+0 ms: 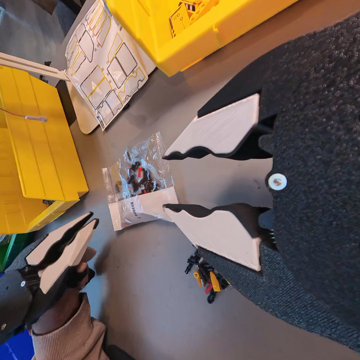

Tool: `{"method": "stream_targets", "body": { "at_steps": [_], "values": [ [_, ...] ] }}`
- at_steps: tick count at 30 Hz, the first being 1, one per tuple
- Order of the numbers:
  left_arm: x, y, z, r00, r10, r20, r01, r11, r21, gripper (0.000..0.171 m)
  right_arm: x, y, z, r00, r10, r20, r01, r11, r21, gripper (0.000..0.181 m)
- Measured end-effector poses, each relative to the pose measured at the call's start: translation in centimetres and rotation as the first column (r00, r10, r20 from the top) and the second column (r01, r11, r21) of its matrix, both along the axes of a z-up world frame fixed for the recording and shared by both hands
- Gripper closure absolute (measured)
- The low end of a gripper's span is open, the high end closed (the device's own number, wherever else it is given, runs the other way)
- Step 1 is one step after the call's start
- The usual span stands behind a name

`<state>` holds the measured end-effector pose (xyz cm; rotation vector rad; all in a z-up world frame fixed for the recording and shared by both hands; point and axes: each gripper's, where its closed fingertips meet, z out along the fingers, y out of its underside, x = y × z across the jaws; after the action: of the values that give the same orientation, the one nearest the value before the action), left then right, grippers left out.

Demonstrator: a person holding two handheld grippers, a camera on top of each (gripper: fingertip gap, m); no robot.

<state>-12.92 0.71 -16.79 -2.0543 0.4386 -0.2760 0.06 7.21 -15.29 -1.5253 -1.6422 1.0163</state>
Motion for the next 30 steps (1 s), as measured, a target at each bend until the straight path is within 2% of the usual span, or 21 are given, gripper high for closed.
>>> {"method": "stream_targets", "body": {
  "at_steps": [3,6,8,11,13,15,19,23,24,27,28,29,30],
  "values": [
    [-1.7,1.8,-0.7,0.979,0.172,0.113,-0.163,0.983,-0.086,0.149,0.3,0.1,-0.1,1.000,-0.011,-0.006,0.011,1.000,0.001,0.135],
    [-2.1,3.0,-1.9,0.954,0.263,0.147,-0.237,0.956,-0.173,0.143,0.6,0.0,-0.2,1.000,-0.014,-0.005,0.014,1.000,0.010,0.136],
    [-1.8,3.5,-2.4,0.947,0.282,0.157,-0.246,0.945,-0.215,0.143,0.6,-0.1,-0.3,1.000,-0.010,-0.008,0.011,1.000,0.009,0.136],
    [-0.7,4.1,-3.1,0.944,0.273,0.184,-0.218,0.938,-0.268,0.149,0.7,-0.4,-0.5,1.000,-0.002,-0.003,0.002,1.000,0.009,0.136],
    [-0.5,4.3,-3.1,0.948,0.263,0.178,-0.212,0.941,-0.263,0.165,0.7,-0.5,-0.6,1.000,0.002,-0.002,-0.002,1.000,0.003,0.136],
    [0.1,4.5,-2.3,0.959,0.211,0.188,-0.169,0.962,-0.217,0.171,0.8,-0.5,-0.7,1.000,-0.003,0.001,0.003,1.000,-0.001,0.136],
    [2.3,4.0,1.3,0.977,0.015,0.211,-0.014,1.000,-0.002,0.171,1.0,-0.2,-0.6,0.999,-0.030,-0.014,0.029,0.998,-0.062,0.134],
    [4.0,2.8,4.9,0.965,-0.120,0.233,0.068,0.973,0.219,0.171,0.9,-1.0,-0.1,0.999,-0.008,-0.043,0.000,0.981,-0.195,0.124],
    [4.1,2.6,5.2,0.963,-0.128,0.236,0.070,0.968,0.240,0.171,0.8,-1.5,0.0,0.999,0.008,-0.053,-0.019,0.974,-0.225,0.125],
    [4.7,1.8,6.1,0.953,-0.173,0.248,0.093,0.948,0.303,0.171,0.3,-2.6,0.3,0.996,0.042,-0.078,-0.061,0.963,-0.262,0.151],
    [4.8,1.7,6.2,0.953,-0.175,0.249,0.093,0.946,0.310,0.171,0.3,-2.9,0.4,0.995,0.058,-0.081,-0.078,0.963,-0.260,0.170],
    [4.6,1.6,6.2,0.955,-0.170,0.245,0.089,0.947,0.310,0.171,0.3,-3.2,0.6,0.993,0.081,-0.091,-0.101,0.964,-0.244,0.181],
    [4.4,1.6,6.2,0.957,-0.160,0.241,0.081,0.949,0.306,0.171,0.2,-3.3,0.8,0.992,0.086,-0.095,-0.105,0.970,-0.218,0.181]
  ]
}}
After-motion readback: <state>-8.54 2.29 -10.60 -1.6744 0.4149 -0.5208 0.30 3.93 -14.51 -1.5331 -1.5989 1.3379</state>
